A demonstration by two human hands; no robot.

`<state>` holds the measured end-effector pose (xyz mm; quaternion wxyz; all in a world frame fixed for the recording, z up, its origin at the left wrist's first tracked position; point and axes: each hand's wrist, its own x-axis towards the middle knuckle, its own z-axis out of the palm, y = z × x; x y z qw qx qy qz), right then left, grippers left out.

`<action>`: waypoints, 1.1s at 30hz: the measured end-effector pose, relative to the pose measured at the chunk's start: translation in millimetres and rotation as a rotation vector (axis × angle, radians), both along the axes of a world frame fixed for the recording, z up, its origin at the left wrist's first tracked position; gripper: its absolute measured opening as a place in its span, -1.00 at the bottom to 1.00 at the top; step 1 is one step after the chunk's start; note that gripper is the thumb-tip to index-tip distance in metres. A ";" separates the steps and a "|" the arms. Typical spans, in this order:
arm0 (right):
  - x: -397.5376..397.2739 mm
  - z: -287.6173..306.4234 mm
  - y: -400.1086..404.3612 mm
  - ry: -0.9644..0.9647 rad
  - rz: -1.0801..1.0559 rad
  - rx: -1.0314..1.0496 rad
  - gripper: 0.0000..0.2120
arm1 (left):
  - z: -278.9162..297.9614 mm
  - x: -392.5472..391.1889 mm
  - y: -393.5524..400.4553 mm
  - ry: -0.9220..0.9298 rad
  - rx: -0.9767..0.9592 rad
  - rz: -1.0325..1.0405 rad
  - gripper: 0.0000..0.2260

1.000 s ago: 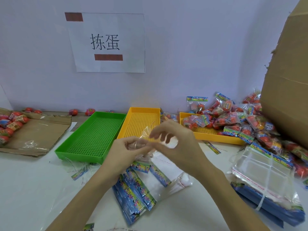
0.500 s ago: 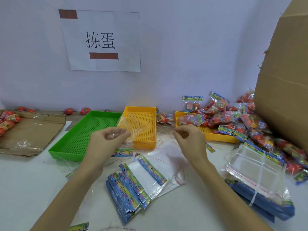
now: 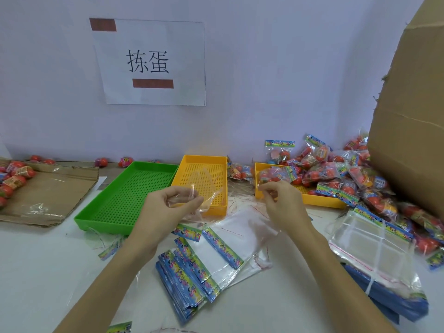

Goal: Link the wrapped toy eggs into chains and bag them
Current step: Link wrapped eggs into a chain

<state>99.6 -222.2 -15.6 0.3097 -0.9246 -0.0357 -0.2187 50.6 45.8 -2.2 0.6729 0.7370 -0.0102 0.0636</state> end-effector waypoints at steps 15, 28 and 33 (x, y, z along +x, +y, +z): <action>-3.4 16.3 -19.6 0.116 -0.225 0.925 -0.49 | -0.9 -1.2 -3.8 -0.020 0.054 -0.043 -0.82; -23.1 28.2 17.9 0.080 0.398 0.892 -0.68 | -3.2 -3.0 -10.1 -0.052 -0.021 -0.132 -0.76; -31.5 28.8 37.9 0.025 0.554 0.471 -0.81 | -4.4 -3.8 -10.5 -0.107 0.013 -0.207 -0.70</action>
